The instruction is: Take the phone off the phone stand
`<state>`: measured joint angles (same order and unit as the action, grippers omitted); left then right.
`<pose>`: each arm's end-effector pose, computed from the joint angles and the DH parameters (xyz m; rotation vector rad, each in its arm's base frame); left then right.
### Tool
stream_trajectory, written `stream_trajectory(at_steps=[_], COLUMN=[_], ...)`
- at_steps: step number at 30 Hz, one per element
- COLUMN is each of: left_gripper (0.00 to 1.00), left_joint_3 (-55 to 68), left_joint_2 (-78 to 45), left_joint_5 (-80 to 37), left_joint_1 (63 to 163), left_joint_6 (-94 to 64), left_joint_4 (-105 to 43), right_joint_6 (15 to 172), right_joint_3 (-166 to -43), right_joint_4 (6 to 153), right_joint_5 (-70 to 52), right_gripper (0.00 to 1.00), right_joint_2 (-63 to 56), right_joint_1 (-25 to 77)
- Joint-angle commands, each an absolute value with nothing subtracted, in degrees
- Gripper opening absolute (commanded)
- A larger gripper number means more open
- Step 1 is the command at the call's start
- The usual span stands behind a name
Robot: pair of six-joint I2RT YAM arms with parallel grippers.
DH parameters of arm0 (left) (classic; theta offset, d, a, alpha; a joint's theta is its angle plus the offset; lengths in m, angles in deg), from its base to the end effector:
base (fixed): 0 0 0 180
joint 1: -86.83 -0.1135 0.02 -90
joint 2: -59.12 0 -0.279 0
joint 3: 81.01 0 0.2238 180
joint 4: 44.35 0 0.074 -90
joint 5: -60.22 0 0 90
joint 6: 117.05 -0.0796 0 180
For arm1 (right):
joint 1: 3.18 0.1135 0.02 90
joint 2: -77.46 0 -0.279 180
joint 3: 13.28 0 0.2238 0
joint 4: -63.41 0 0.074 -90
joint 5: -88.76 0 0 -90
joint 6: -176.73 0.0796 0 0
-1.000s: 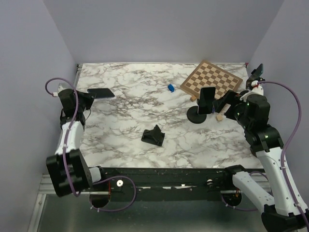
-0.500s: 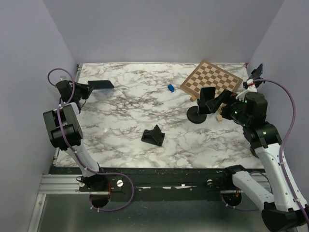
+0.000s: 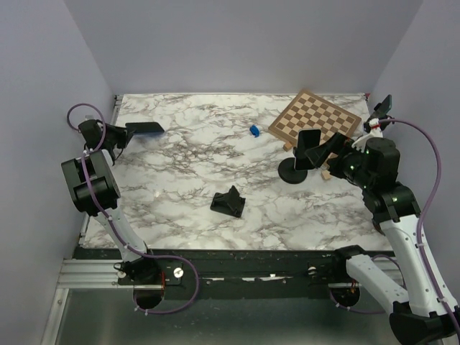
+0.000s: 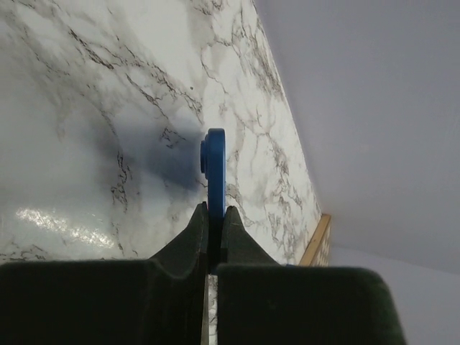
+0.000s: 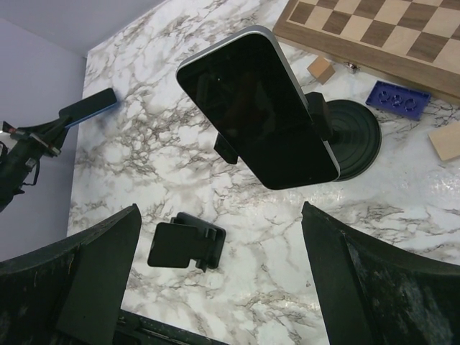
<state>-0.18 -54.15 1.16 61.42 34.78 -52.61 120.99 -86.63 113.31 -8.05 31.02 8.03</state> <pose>0.4230 0.1556 0.1915 -1.1323 1.7129 -0.9401 0.1631 0.0420 0.3572 0.3261 1.9978 0.6285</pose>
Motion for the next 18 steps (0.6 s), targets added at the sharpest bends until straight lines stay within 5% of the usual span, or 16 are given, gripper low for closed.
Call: stream_trajectory(at_steps=[1, 11, 18], left_gripper=[0.08, 0.26, 0.52], left_joint_3=[3.9, 7.3, 7.9], left_joint_2=[-55.8, -55.9, -53.1], left_joint_5=[1.8, 0.1, -4.1], left_joint_1=[60.7, 60.8, 62.1], left_joint_6=[31.4, 27.4, 24.0], left_joint_4=[-47.8, -38.9, -33.6], right_joint_6=[121.7, 123.0, 123.9], right_joint_3=[-87.9, -87.9, -88.0], right_joint_4=[113.3, 113.8, 113.8], right_joint_5=[-9.0, -9.0, -10.1], right_gripper=[1.0, 1.0, 1.0], right_joint_2=[32.0, 32.3, 31.4], right_joint_1=[8.2, 8.3, 8.3])
